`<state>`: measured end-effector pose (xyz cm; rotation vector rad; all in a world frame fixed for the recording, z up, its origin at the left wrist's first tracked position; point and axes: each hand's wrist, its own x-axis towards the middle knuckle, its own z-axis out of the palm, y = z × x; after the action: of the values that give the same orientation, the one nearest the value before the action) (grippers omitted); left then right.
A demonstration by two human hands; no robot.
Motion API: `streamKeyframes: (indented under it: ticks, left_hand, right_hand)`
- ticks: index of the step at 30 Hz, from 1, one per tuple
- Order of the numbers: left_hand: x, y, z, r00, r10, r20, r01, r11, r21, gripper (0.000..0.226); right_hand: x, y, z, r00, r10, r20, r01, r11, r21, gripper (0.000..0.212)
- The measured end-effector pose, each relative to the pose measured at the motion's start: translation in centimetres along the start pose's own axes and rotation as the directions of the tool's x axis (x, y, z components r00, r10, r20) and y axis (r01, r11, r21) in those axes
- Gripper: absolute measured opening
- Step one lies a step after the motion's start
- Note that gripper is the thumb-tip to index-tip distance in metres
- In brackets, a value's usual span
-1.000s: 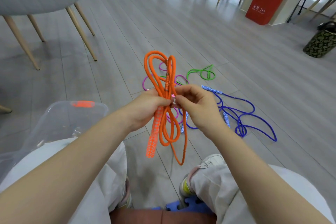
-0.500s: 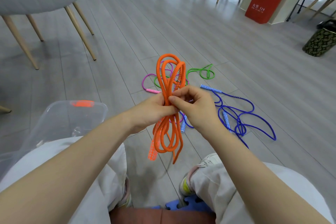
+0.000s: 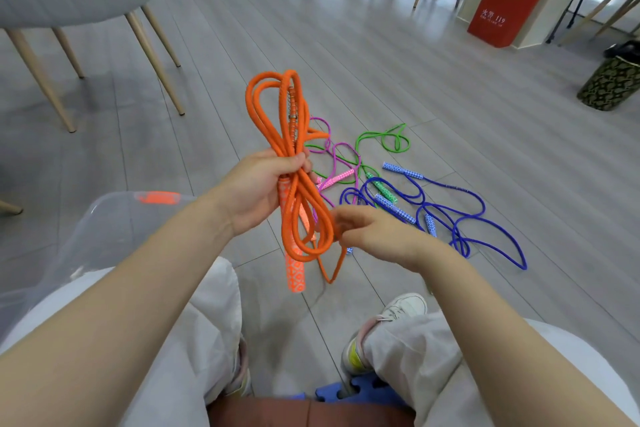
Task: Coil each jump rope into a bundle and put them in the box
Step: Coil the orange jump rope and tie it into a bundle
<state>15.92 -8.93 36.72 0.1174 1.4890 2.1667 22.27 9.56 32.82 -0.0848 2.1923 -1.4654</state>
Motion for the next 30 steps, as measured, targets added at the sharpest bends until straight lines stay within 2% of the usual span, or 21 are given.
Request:
streamKeyframes:
  ticks: [3, 5, 7, 9, 12, 14, 16, 18, 22, 26, 30]
  left_hand:
    - [0.2, 0.6, -0.8, 0.998, 0.032, -0.050, -0.033, 0.999, -0.010, 0.012]
    - [0.5, 1.1, -1.5, 0.987, 0.072, -0.145, -0.068, 0.997, 0.028, 0.014]
    - [1.1, 1.6, -2.8, 0.956, 0.090, -0.280, -0.083, 0.996, 0.037, 0.018]
    - [1.7, 2.1, -4.5, 0.899, 0.097, -0.426, -0.106, 0.994, 0.002, 0.021]
    - [2.1, 2.5, -6.9, 0.772, 0.171, -0.613, -0.207, 0.978, 0.011, 0.020]
    - [1.9, 2.9, -7.7, 0.682, 0.251, -0.687, -0.278, 0.958, 0.074, 0.023]
    - [1.8, 3.2, -7.9, 0.638, 0.319, -0.701, -0.291, 0.943, 0.164, 0.029]
    - [1.7, 3.1, -7.7, 0.665, 0.342, -0.664, -0.254, 0.939, 0.230, 0.030]
    - [1.2, 2.2, -5.4, 0.813, 0.250, -0.525, -0.090, 0.946, 0.311, 0.013]
    - [0.7, 0.8, -2.8, 0.945, 0.147, -0.291, -0.032, 0.930, 0.366, 0.020]
    - [0.4, -0.8, -1.2, 0.999, 0.028, -0.043, -0.008, 0.909, 0.417, 0.016]
  right_hand:
    - [0.2, 0.3, 0.1, 1.000, 0.014, 0.014, -0.013, 0.995, -0.097, 0.022]
    - [0.2, 0.5, 0.0, 0.999, 0.032, -0.011, -0.033, 0.986, -0.164, 0.013]
    - [0.0, 0.6, -0.6, 0.997, 0.047, -0.057, -0.059, 0.972, -0.227, 0.013]
    - [-0.5, 0.6, -1.7, 0.990, 0.069, -0.124, -0.097, 0.967, -0.234, 0.015]
    - [-1.5, 0.2, -4.1, 0.971, 0.081, -0.224, -0.135, 0.962, -0.236, 0.018]
    - [-2.1, 0.3, -5.5, 0.952, 0.103, -0.290, -0.182, 0.948, -0.261, 0.016]
    - [-2.6, 0.8, -6.6, 0.928, 0.107, -0.356, -0.205, 0.947, -0.249, 0.014]
    - [-2.7, 1.1, -7.1, 0.909, 0.053, -0.414, -0.158, 0.962, -0.223, 0.013]
    - [-2.3, 0.2, -5.6, 0.887, -0.130, -0.442, 0.068, 0.986, -0.154, 0.012]
    - [-1.5, -1.5, -2.9, 0.877, -0.272, -0.397, 0.245, 0.962, -0.116, 0.016]
    - [-0.6, -2.0, -1.0, 0.843, -0.354, -0.406, 0.318, 0.935, -0.155, 0.016]
